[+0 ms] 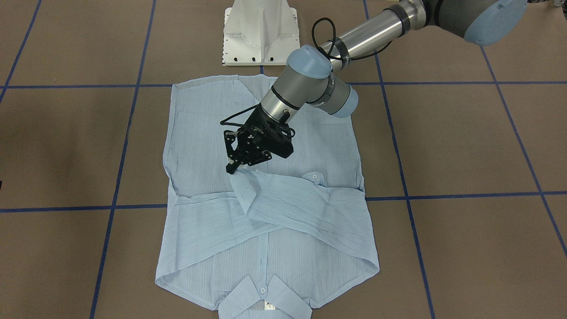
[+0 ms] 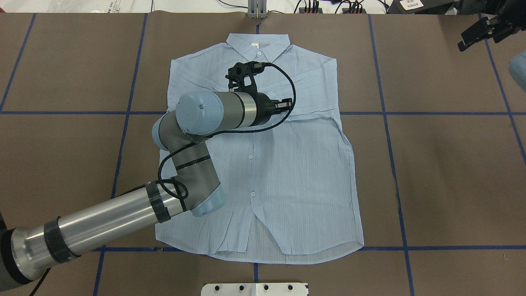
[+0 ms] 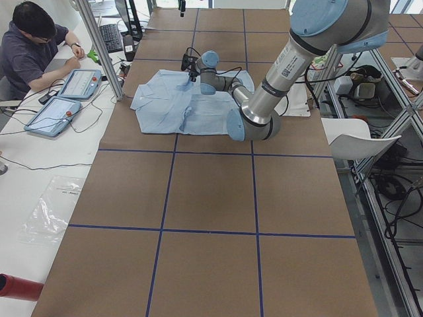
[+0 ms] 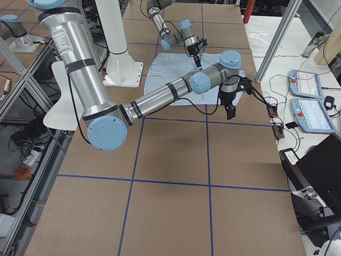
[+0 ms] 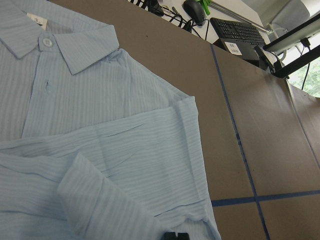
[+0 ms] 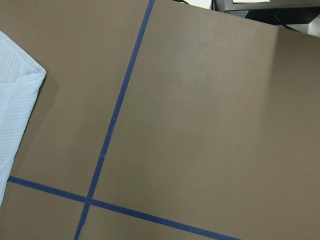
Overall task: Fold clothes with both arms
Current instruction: 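Carry the sleeve across the shirt body over the folded sleeve with the left gripper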
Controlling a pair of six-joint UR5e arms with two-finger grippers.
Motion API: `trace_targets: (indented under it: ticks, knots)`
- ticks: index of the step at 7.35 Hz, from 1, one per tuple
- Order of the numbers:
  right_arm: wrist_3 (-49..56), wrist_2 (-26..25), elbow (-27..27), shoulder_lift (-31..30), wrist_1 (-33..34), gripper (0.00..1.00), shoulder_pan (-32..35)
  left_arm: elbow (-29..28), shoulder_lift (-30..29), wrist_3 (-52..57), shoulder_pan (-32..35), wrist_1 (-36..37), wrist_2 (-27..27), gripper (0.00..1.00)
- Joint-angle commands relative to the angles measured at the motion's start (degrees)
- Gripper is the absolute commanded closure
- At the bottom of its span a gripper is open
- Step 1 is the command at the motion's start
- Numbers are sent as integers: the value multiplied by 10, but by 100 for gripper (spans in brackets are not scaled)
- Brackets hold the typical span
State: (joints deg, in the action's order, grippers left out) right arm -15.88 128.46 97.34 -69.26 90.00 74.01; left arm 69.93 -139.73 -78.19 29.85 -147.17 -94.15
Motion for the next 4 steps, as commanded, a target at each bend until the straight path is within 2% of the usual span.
trace_targets:
  ticks: [1,2,4]
  knots:
    - [0,0,0,0,0,0,0,-7,-18,4,-6,31,1,0]
    - [-2,0,2,0,0,0,0,29,-13,28,-6,103,-2,0]
    - [-59,0,27,-5,0,0,-10,178,41,122,-6,284,-15,0]
